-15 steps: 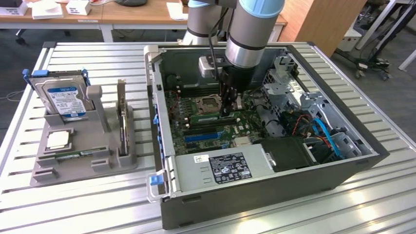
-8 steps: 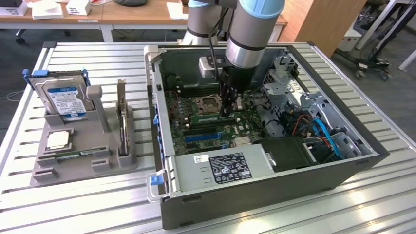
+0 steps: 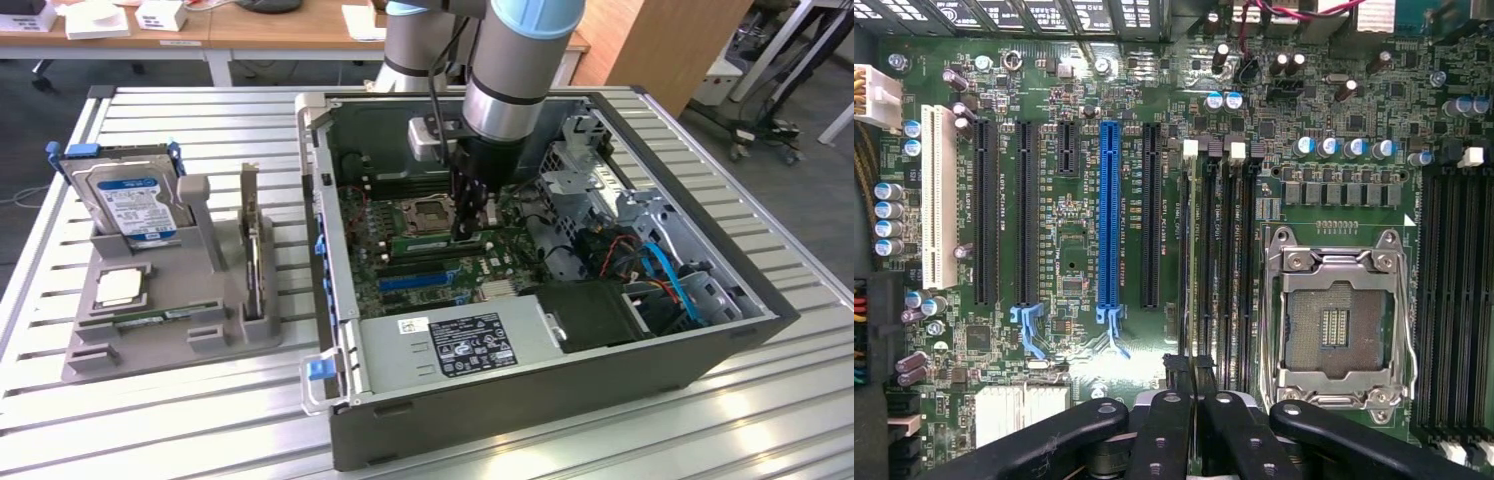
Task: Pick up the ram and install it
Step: 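Insert the ram into the slot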
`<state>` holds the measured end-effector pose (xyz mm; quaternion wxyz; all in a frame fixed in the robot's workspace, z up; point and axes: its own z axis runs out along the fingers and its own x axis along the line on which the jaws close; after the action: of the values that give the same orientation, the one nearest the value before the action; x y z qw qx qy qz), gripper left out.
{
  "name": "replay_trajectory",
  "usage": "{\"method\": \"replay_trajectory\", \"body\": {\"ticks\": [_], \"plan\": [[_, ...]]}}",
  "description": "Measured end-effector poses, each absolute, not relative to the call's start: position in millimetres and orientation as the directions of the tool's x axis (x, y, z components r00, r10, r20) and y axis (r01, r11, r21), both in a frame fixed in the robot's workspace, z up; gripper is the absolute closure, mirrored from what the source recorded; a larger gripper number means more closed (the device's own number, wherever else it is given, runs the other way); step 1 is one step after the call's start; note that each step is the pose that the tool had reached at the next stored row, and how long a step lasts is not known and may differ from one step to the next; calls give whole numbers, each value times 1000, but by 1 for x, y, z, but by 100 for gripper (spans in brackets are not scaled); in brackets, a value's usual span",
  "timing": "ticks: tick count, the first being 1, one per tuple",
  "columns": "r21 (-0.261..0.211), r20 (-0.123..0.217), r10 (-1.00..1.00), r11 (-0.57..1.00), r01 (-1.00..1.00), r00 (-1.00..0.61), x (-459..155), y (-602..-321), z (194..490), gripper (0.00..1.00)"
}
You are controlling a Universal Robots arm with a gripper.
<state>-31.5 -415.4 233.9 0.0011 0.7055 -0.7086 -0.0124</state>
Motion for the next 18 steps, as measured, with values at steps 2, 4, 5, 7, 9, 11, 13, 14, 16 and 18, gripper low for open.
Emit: {"method": "replay_trajectory", "body": {"ticks": [2, 4, 5, 7, 9, 11, 13, 14, 16, 18], "plan": [[19, -16, -1000, 4, -1000, -5, -31, -415, 234, 89], [19, -16, -1000, 4, -1000, -5, -31, -415, 234, 89], [19, -16, -1000, 4, -1000, -5, -31, -415, 234, 89], [19, -16, -1000, 4, -1000, -5, -31, -415, 233, 89], [19, -16, -1000, 4, -1000, -5, -31, -415, 233, 89], [19, -16, -1000, 4, -1000, -5, -31, -415, 233, 89], [19, -16, -1000, 4, -1000, -5, -31, -415, 233, 89], [19, -16, -1000, 4, -1000, -5, -31, -415, 233, 89], [19, -16, -1000, 4, -1000, -5, -31, -415, 233, 89], [19, -16, -1000, 4, -1000, -5, -31, -415, 232, 89]]}}
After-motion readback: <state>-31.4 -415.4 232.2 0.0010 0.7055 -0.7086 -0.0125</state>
